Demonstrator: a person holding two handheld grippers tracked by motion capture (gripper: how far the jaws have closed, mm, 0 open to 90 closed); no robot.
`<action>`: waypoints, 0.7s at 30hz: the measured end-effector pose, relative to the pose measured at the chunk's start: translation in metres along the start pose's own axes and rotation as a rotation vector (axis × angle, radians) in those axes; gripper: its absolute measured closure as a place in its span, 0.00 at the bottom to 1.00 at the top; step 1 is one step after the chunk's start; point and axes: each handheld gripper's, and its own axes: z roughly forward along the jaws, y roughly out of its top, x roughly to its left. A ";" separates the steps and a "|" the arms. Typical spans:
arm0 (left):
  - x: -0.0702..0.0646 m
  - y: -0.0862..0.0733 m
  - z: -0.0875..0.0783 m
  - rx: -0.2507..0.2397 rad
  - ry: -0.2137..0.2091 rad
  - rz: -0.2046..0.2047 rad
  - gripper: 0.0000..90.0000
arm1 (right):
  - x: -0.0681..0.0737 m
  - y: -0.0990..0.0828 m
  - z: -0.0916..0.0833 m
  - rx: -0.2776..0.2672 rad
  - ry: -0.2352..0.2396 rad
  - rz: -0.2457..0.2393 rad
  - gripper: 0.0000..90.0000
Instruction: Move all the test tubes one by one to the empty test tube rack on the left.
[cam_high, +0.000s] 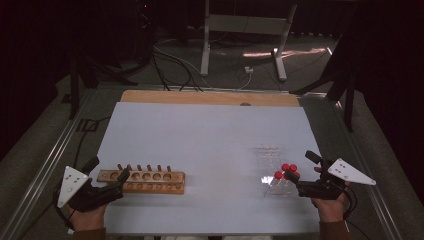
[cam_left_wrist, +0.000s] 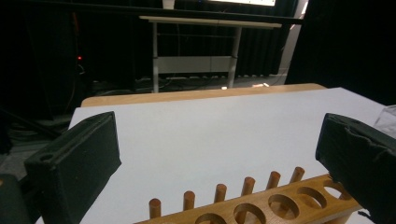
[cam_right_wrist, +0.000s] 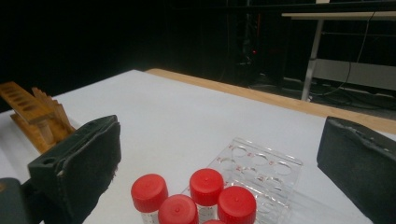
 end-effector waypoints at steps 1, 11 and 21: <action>0.000 0.000 0.000 0.000 0.001 -0.001 0.01 | 0.000 0.000 0.000 0.000 0.000 0.000 0.00; 0.000 -0.003 -0.004 -0.014 0.028 -0.022 0.01 | -0.003 0.001 -0.007 -0.033 0.012 -0.025 0.00; -0.001 -0.004 -0.005 -0.024 0.046 -0.035 0.01 | -0.007 -0.012 -0.028 0.037 0.003 -0.013 0.08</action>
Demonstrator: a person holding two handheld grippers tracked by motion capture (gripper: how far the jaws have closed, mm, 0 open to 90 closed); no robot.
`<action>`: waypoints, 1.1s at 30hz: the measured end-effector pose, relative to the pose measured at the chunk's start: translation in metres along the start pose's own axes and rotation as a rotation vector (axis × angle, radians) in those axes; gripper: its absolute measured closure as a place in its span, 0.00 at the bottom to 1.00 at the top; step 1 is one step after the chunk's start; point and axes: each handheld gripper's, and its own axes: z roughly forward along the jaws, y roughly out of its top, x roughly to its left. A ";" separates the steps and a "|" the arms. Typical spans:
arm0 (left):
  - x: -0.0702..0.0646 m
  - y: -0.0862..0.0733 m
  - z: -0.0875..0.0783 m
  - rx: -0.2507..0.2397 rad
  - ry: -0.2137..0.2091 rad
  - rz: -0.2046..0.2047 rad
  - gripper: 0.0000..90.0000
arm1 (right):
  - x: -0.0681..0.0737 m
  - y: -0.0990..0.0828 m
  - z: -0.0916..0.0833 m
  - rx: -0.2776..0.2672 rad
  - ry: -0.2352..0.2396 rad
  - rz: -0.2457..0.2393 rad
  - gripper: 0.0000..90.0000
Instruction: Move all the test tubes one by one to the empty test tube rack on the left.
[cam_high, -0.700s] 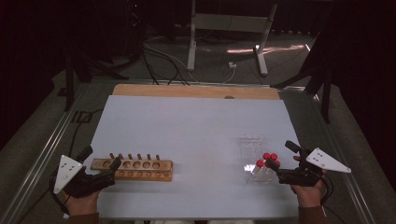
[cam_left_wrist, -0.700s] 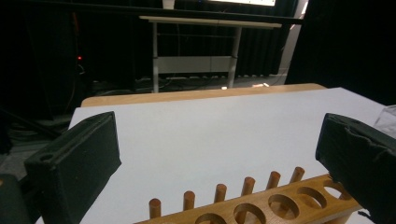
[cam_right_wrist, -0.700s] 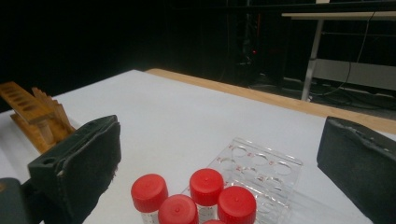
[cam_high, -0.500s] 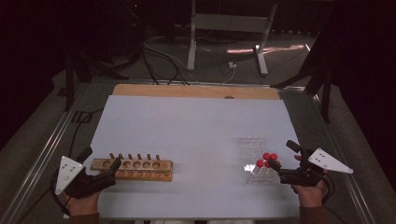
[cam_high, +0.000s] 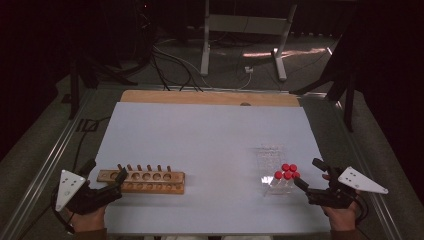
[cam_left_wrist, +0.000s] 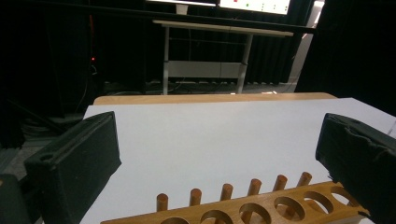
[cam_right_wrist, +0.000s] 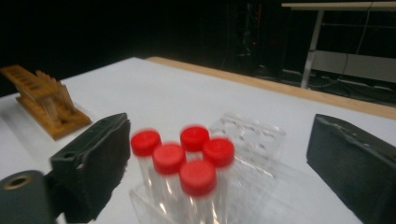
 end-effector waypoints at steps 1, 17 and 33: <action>-0.001 0.000 0.000 -0.001 0.000 0.000 0.01 | 0.000 -0.004 -0.003 0.008 -0.003 -0.003 0.14; -0.004 -0.003 0.002 -0.002 0.002 0.009 0.01 | 0.001 -0.030 0.005 0.113 0.031 -0.011 0.65; -0.004 -0.005 0.004 0.009 -0.002 0.002 0.01 | 0.003 -0.037 0.016 0.163 0.047 -0.074 0.83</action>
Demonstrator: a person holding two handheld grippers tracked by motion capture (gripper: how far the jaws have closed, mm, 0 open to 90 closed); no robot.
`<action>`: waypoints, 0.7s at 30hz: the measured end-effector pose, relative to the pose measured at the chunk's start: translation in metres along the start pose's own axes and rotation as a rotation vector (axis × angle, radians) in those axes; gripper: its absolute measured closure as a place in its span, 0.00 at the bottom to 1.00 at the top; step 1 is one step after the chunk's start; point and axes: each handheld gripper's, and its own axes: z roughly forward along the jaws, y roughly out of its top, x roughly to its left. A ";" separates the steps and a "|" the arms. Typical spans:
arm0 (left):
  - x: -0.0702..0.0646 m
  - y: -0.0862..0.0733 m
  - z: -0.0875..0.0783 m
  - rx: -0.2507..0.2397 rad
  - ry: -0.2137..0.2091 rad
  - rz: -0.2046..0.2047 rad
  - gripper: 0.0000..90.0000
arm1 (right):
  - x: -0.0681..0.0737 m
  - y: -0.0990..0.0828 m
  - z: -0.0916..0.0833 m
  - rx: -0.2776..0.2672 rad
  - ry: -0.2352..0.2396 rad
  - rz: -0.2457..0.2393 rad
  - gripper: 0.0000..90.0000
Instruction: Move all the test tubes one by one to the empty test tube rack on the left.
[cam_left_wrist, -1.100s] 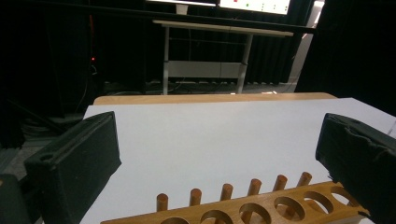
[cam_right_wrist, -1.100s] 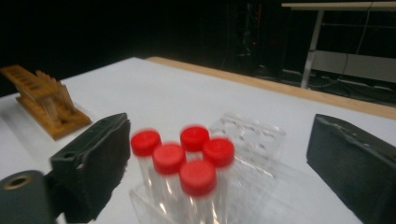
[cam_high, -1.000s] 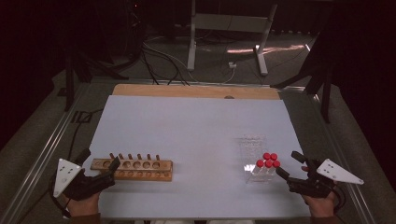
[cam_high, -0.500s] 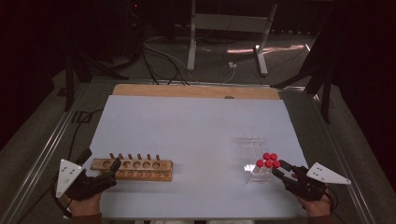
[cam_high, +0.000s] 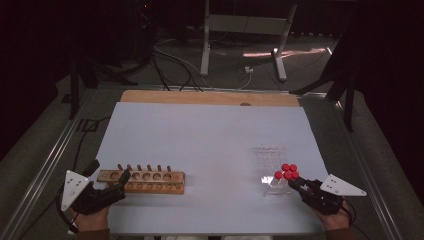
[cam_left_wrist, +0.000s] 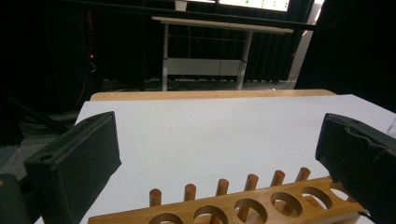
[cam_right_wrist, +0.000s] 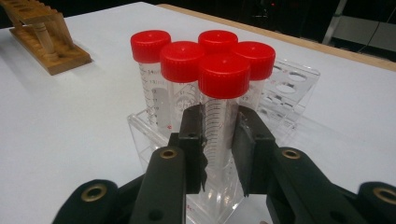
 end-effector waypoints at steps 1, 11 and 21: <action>0.000 0.000 0.000 0.000 0.001 -0.002 0.01 | 0.000 0.000 0.000 0.001 -0.001 0.001 0.83; 0.000 -0.001 0.000 0.002 0.002 -0.006 0.01 | 0.001 0.009 -0.008 -0.041 -0.006 0.003 0.84; -0.001 -0.002 0.002 0.006 0.000 -0.004 0.01 | 0.002 0.025 -0.024 -0.100 -0.014 -0.006 0.84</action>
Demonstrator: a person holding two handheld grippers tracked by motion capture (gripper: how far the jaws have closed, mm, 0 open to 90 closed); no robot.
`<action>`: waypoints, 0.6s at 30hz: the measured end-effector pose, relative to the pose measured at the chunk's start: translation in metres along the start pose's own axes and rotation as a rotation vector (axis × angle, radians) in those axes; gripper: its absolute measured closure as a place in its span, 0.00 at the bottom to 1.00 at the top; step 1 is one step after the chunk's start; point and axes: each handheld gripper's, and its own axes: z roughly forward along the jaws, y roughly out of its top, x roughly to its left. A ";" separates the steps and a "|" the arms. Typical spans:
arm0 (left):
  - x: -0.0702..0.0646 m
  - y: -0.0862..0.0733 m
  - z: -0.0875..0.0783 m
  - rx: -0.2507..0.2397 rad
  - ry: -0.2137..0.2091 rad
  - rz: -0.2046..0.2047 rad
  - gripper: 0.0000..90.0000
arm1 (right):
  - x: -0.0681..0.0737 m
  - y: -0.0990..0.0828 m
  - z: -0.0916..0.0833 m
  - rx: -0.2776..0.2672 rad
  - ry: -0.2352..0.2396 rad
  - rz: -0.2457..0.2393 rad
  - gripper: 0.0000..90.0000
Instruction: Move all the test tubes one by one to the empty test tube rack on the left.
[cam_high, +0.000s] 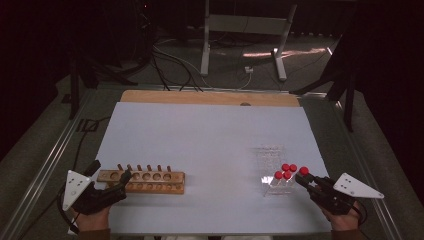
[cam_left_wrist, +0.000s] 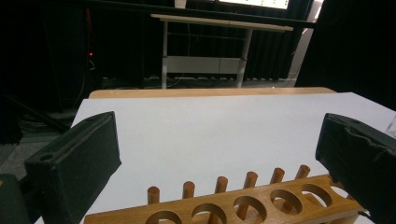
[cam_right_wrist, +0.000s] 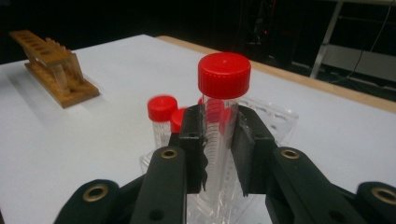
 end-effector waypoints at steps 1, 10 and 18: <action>0.000 0.000 0.000 0.000 0.000 -0.001 0.01 | 0.001 0.002 -0.002 -0.005 0.001 0.000 0.84; -0.003 0.000 0.002 0.001 -0.009 0.003 0.01 | 0.009 0.015 -0.014 -0.029 0.033 -0.011 0.84; -0.007 0.003 0.003 0.005 -0.022 0.009 0.01 | 0.023 0.026 -0.015 -0.040 0.094 -0.017 0.84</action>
